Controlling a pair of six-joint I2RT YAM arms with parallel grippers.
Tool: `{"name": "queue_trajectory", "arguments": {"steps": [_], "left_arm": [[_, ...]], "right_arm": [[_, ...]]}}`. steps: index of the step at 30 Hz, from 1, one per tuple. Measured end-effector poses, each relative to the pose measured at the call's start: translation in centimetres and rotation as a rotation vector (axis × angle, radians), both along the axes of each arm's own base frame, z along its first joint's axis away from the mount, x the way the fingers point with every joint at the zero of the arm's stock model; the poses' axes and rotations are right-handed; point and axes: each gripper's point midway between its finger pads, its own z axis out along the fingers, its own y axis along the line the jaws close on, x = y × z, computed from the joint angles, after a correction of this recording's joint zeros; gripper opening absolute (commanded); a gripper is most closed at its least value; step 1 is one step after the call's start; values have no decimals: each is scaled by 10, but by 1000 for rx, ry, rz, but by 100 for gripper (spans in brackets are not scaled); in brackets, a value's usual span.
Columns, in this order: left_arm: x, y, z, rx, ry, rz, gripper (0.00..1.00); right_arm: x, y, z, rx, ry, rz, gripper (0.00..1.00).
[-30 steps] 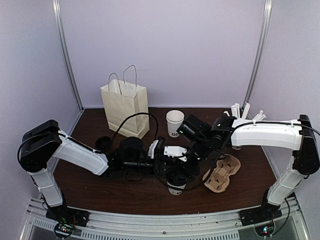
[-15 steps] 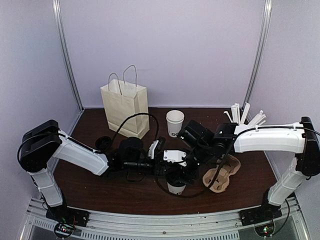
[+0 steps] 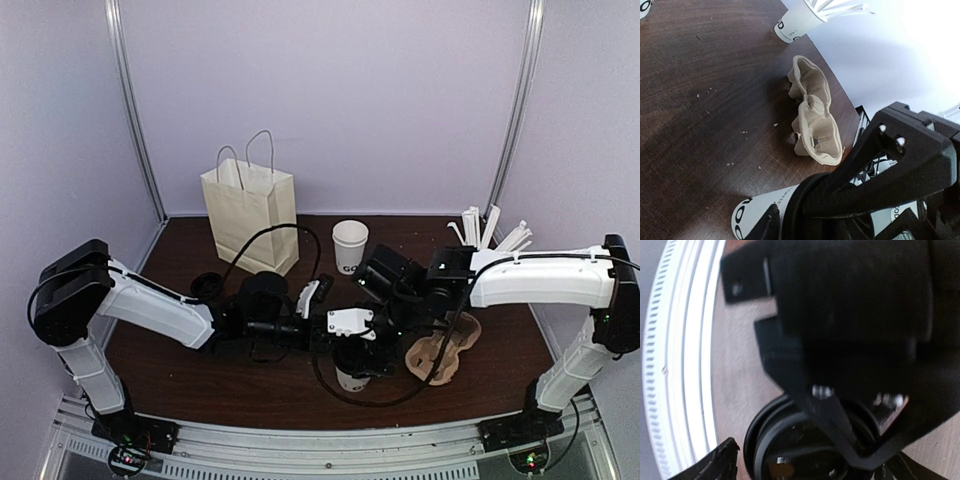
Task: Pack the takeout coffee
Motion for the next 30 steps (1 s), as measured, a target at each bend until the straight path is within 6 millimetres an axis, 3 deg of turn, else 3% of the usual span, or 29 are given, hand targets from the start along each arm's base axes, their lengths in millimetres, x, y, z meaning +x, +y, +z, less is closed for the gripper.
{"name": "queue_trajectory", "arguments": {"steps": [3,9,14,18,22,26,30], "left_arm": [[-3,0,2,33,-25,-17,38],[-3,2,8,99,-71,-45,44],[-3,9,9,167,-103,-61,55],[-9,19,14,219,-120,-68,57],[-12,29,26,231,-133,-62,57],[-14,35,31,228,-131,-54,57],[-21,36,14,235,-75,-68,54]], "right_arm": [[-3,-9,13,-30,44,17,100],[14,-10,70,72,36,-2,100],[16,-21,82,103,62,-21,98],[24,-40,78,131,133,-84,93],[30,-69,59,146,244,-186,87],[13,-82,30,147,397,-245,75],[2,-86,12,173,550,-303,61]]}}
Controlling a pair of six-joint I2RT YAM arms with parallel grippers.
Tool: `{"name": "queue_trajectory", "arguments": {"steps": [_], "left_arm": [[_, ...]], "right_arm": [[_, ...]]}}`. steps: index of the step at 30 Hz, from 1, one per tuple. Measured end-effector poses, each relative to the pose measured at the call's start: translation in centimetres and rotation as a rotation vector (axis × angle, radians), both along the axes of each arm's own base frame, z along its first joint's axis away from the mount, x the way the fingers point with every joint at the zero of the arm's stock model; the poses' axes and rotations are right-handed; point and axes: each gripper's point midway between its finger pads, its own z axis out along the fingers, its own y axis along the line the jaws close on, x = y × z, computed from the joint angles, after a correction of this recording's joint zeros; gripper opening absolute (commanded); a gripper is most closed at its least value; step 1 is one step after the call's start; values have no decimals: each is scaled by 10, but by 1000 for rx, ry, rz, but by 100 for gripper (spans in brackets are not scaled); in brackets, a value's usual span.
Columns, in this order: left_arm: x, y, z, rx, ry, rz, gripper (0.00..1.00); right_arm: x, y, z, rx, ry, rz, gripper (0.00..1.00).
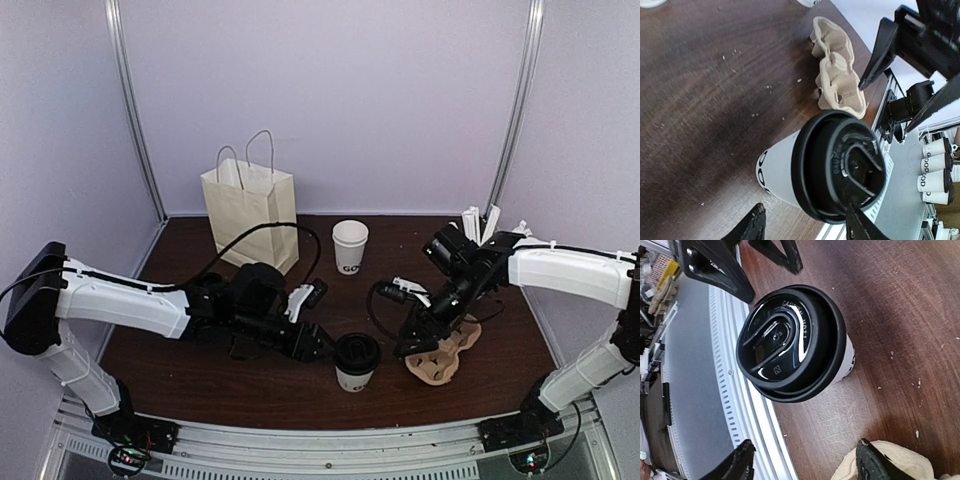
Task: Pack the takeout coffee
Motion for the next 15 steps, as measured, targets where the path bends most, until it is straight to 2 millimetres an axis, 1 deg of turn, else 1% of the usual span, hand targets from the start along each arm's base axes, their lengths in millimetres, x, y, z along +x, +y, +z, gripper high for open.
{"name": "queue_trajectory", "arguments": {"steps": [4,6,7,10,13,15], "left_arm": [[-4,-6,-18,-3,63,-8,52],[-5,-9,-24,-10,87,-9,52],[-6,-10,-26,-13,97,-11,52],[-8,-11,-29,-18,121,-14,52],[-9,-11,-28,-27,134,-16,52],[-9,-9,-27,-24,136,-13,52]], "right_arm": [[5,5,-1,60,97,-45,51],[6,9,-2,86,144,-53,42],[6,11,-3,94,164,-54,40],[7,14,-7,102,213,-63,39],[9,16,-11,109,242,-72,40],[9,16,-11,114,257,-71,44]]}}
